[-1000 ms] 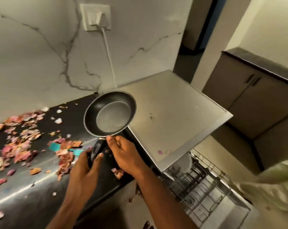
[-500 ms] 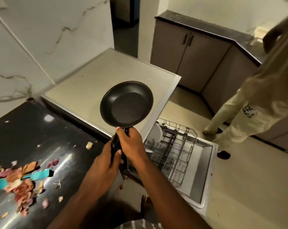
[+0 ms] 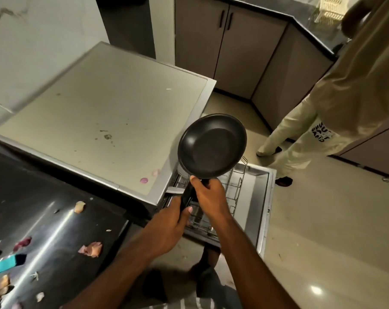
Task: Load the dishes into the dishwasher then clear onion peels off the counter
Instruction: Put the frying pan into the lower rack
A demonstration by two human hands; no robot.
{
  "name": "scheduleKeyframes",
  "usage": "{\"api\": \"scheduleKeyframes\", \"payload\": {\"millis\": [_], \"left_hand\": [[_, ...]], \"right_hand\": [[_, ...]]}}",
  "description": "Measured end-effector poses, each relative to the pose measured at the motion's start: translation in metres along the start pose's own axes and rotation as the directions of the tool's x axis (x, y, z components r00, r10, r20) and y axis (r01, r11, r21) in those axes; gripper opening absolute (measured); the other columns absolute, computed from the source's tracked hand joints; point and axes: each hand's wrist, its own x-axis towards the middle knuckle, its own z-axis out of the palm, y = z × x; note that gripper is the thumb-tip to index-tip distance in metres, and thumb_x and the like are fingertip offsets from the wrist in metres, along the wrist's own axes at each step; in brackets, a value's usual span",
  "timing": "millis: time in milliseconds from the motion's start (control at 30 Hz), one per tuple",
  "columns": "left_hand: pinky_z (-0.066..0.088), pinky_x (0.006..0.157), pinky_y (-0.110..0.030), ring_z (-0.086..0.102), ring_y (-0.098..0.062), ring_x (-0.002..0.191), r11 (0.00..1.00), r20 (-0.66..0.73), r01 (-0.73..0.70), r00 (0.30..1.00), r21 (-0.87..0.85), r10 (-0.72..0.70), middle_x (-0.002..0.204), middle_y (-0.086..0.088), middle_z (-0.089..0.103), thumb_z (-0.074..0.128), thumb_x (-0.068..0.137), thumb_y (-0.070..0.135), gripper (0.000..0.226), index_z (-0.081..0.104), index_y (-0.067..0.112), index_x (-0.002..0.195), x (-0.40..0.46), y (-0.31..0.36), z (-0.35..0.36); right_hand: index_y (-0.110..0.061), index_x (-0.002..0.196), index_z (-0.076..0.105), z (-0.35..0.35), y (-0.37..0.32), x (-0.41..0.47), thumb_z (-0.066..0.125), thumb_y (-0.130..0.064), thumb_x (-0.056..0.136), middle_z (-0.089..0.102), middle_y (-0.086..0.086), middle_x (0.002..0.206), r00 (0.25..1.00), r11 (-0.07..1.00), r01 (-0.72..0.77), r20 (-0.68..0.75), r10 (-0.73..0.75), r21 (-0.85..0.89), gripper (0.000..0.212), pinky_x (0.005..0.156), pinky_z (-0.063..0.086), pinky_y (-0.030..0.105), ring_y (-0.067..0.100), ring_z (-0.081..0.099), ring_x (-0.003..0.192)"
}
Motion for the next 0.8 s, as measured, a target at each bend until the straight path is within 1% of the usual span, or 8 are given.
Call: {"api": "scheduleKeyframes", "payload": {"millis": [133, 233, 300, 433, 533, 600, 667, 800], "left_hand": [[0.058, 0.081, -0.043, 0.069, -0.005, 0.082, 0.998, 0.077, 0.032, 0.996, 0.060, -0.036, 0.092, 0.008, 0.071, 0.035, 0.108, 0.053, 0.028, 0.044, 0.029, 0.119, 0.040, 0.021, 0.028], [0.058, 0.082, -0.046, 0.069, -0.010, 0.087, 0.993, 0.127, 0.088, 0.987, 0.084, -0.099, 0.095, 0.006, 0.070, 0.034, 0.108, 0.053, 0.020, 0.041, 0.035, 0.113, 0.071, 0.032, 0.055], [0.057, 0.084, -0.048, 0.069, -0.013, 0.090, 0.985, 0.151, 0.141, 0.976, 0.100, -0.155, 0.099, 0.004, 0.070, 0.034, 0.107, 0.054, 0.021, 0.039, 0.034, 0.113, 0.092, 0.035, 0.074], [0.055, 0.091, -0.040, 0.065, -0.011, 0.099, 0.961, 0.196, 0.226, 0.947, 0.161, -0.256, 0.108, 0.003, 0.067, 0.038, 0.109, 0.046, 0.028, 0.046, 0.027, 0.127, 0.121, 0.030, 0.108], [0.053, 0.095, -0.039, 0.064, -0.018, 0.109, 0.930, 0.262, 0.291, 0.901, 0.225, -0.345, 0.120, -0.001, 0.065, 0.040, 0.109, 0.046, 0.036, 0.045, 0.026, 0.138, 0.145, 0.008, 0.140], [0.048, 0.104, -0.040, 0.059, -0.021, 0.125, 0.914, 0.316, 0.316, 0.866, 0.255, -0.388, 0.137, -0.002, 0.060, 0.041, 0.109, 0.044, 0.043, 0.039, 0.028, 0.148, 0.157, -0.005, 0.156], [0.040, 0.111, -0.036, 0.049, -0.021, 0.138, 0.912, 0.354, 0.311, 0.849, 0.267, -0.393, 0.154, -0.002, 0.048, 0.043, 0.109, 0.041, 0.054, 0.027, 0.025, 0.158, 0.171, -0.021, 0.170], [0.032, 0.115, -0.031, 0.038, -0.021, 0.146, 0.909, 0.357, 0.312, 0.845, 0.277, -0.399, 0.164, -0.004, 0.034, 0.045, 0.109, 0.035, 0.064, 0.015, 0.018, 0.163, 0.200, -0.052, 0.191]], "right_hand": [[-0.020, 0.096, 0.075, -0.037, 0.019, 0.037, 0.071, -0.036, 0.094, 0.077, -0.001, 0.087, 1.000, 1.000, -0.002, -0.010, 0.002, 0.003, 0.016, 0.083, 0.062, 0.047, 0.017, 0.074, 0.083], [-0.023, 0.100, 0.074, -0.068, 0.037, 0.064, 0.072, -0.029, 0.096, 0.078, -0.006, 0.092, 0.999, 0.998, -0.032, 0.034, 0.031, 0.046, 0.008, 0.084, 0.061, 0.038, 0.010, 0.074, 0.088], [-0.022, 0.108, 0.072, -0.084, 0.055, 0.081, 0.072, -0.024, 0.097, 0.079, -0.006, 0.099, 0.995, 0.995, -0.064, 0.076, 0.058, 0.076, 0.012, 0.085, 0.061, 0.034, 0.008, 0.075, 0.091], [-0.025, 0.121, 0.070, -0.103, 0.106, 0.102, 0.073, -0.024, 0.096, 0.077, -0.003, 0.112, 0.976, 0.982, -0.176, 0.141, 0.165, 0.069, 0.026, 0.096, 0.060, 0.044, 0.015, 0.074, 0.105], [-0.022, 0.122, 0.070, -0.107, 0.154, 0.119, 0.073, -0.023, 0.097, 0.077, -0.002, 0.113, 0.953, 0.960, -0.277, 0.140, 0.268, 0.046, 0.026, 0.098, 0.059, 0.048, 0.018, 0.075, 0.106], [-0.020, 0.122, 0.069, -0.106, 0.181, 0.126, 0.072, -0.021, 0.098, 0.077, 0.000, 0.112, 0.932, 0.938, -0.345, 0.132, 0.338, 0.037, 0.024, 0.097, 0.060, 0.049, 0.020, 0.075, 0.104], [-0.018, 0.122, 0.068, -0.104, 0.209, 0.139, 0.072, -0.022, 0.098, 0.077, 0.002, 0.112, 0.916, 0.919, -0.393, 0.096, 0.389, 0.029, 0.025, 0.095, 0.060, 0.050, 0.022, 0.075, 0.104], [-0.013, 0.121, 0.068, -0.097, 0.263, 0.180, 0.073, -0.021, 0.096, 0.077, 0.004, 0.109, 0.889, 0.889, -0.456, 0.020, 0.457, -0.041, 0.026, 0.092, 0.062, 0.050, 0.021, 0.077, 0.097]]}}
